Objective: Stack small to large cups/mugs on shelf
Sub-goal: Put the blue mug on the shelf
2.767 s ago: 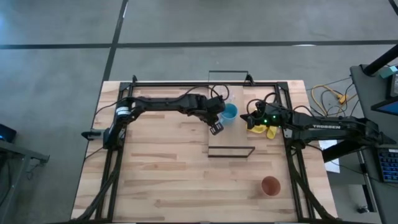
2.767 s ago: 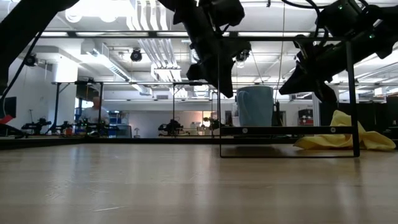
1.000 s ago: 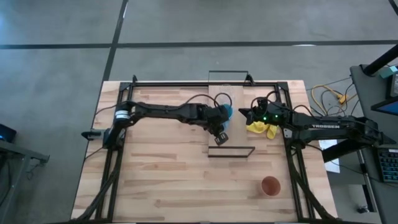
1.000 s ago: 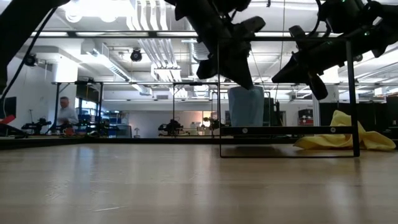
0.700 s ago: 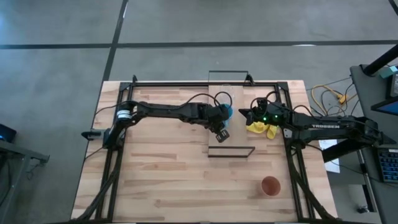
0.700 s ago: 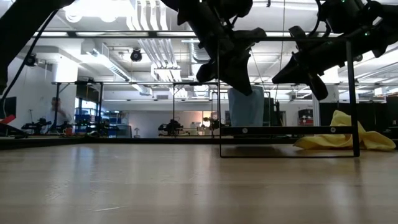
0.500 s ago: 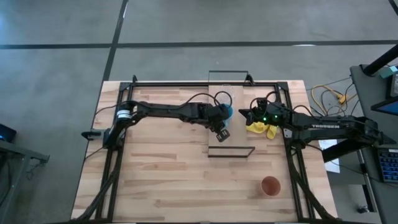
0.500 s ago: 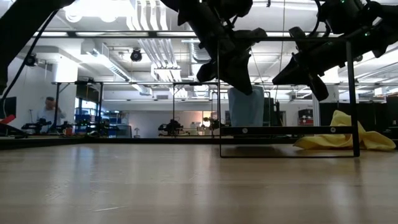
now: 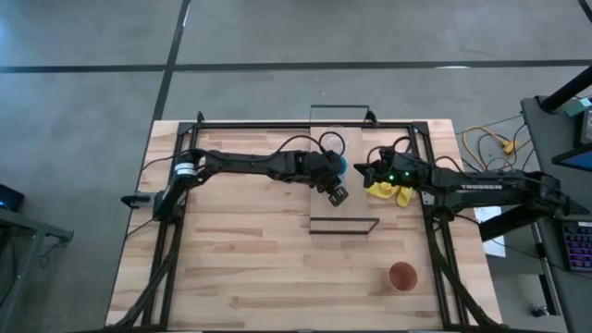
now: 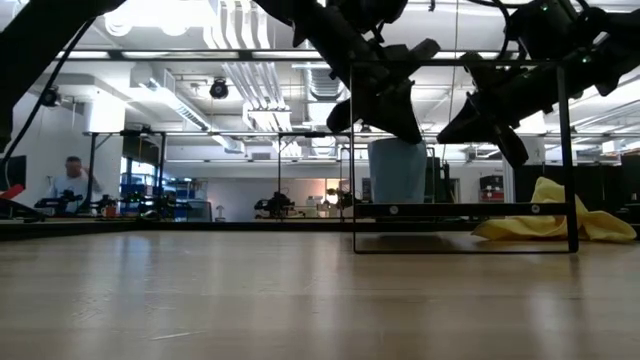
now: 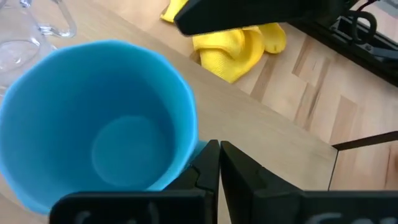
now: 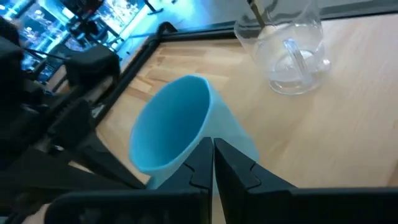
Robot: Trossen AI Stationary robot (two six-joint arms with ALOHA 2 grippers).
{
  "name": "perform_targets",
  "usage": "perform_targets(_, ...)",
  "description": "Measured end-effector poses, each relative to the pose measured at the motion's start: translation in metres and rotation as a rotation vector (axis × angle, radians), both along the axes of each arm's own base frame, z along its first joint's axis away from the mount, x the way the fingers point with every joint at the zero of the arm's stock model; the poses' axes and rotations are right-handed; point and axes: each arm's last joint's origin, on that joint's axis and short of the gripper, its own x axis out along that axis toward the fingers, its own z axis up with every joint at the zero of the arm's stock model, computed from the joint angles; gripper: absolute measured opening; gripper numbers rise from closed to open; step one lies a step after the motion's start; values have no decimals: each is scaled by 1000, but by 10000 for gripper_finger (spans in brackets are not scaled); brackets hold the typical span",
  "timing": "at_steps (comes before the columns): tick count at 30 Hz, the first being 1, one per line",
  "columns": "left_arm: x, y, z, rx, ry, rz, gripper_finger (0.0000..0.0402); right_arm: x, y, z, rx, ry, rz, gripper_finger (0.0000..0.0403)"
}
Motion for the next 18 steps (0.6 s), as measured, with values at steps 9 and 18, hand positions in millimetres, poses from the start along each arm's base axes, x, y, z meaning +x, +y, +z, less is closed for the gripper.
perform_targets(9, 1, 4, 16, 30, -30, 9, 0, 2, 26, 11, 39, -93, 197, 8)
perform_targets(18, 3, 8, 39, 50, -98, 8, 0, 7, 44, 5, 42, -56, 249, 8)
